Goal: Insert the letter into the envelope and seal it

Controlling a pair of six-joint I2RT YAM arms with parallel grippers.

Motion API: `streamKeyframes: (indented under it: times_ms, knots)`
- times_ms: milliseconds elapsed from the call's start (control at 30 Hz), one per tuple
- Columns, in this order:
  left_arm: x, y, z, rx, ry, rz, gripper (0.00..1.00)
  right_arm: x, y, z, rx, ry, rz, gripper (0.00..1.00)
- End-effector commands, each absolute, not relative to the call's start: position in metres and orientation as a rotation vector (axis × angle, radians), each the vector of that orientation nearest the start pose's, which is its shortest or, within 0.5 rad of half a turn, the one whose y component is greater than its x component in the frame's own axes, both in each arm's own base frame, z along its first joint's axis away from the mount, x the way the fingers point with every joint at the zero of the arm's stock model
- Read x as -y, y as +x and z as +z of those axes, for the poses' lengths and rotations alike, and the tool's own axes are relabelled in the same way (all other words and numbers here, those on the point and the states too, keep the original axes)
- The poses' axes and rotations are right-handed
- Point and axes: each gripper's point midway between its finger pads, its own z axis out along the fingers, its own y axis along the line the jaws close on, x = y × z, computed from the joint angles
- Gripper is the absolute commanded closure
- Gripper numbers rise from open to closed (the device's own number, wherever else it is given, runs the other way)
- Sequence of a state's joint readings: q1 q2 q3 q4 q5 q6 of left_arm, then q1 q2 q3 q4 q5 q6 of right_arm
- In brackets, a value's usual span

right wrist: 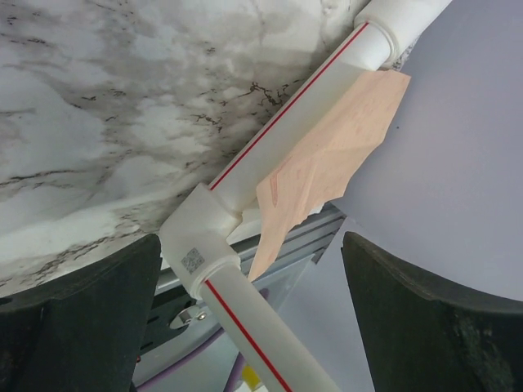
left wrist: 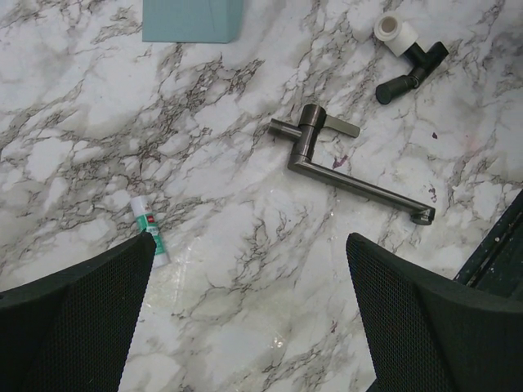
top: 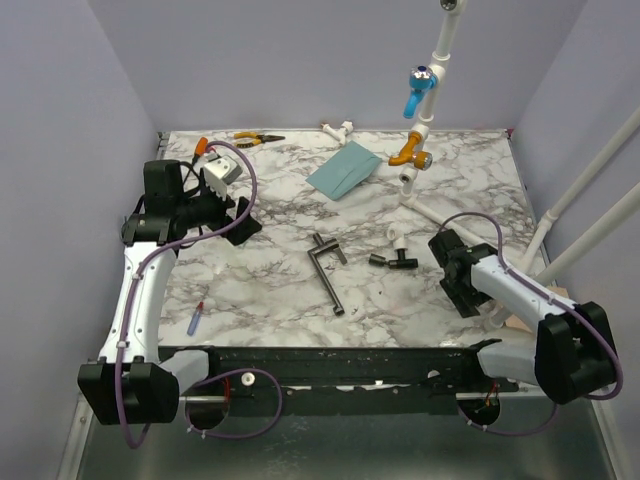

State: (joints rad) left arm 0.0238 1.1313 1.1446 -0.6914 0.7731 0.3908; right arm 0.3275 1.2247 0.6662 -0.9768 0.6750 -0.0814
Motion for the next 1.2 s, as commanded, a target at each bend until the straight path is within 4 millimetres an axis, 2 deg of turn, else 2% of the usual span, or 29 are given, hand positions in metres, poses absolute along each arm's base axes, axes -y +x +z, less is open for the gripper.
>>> streamKeyframes:
  times_ms: [0,133,233,267,433,600,733,933,1167]
  knots:
    - [0.111,0.281,0.265,-1.919,0.78,-0.656,0.02,0.07,0.175,0.071,-2.763,-0.633,-1.093,0.07]
    - [0.113,0.272,0.267,-1.886,0.801,-0.658,0.02,0.074,0.171,0.075,-2.769,-0.588,-1.136,0.08]
    - [0.117,0.269,0.268,-1.862,0.803,-0.68,0.02,0.082,0.167,0.078,-2.756,-0.626,-1.22,0.25]
    - [0.117,0.268,0.267,-1.857,0.808,-0.681,0.02,0.081,0.166,0.077,-2.762,-0.618,-1.217,0.27]
    - [0.115,0.262,0.259,-1.865,0.805,-0.661,0.02,0.087,0.159,0.089,-2.792,-0.53,-1.264,0.19]
    - [0.119,0.263,0.253,-1.884,0.797,-0.717,0.04,0.091,0.158,0.082,-2.748,-0.683,-1.247,0.22]
    - [0.118,0.267,0.256,-1.883,0.795,-0.701,0.05,0.087,0.159,0.076,-2.743,-0.852,-1.156,0.25]
    - [0.116,0.273,0.253,-1.906,0.784,-0.692,0.05,0.083,0.148,0.078,-2.722,-1.197,-1.02,0.29]
    - [0.114,0.278,0.242,-1.936,0.785,-0.691,0.06,0.064,0.163,0.082,-2.702,-1.281,-0.851,0.32]
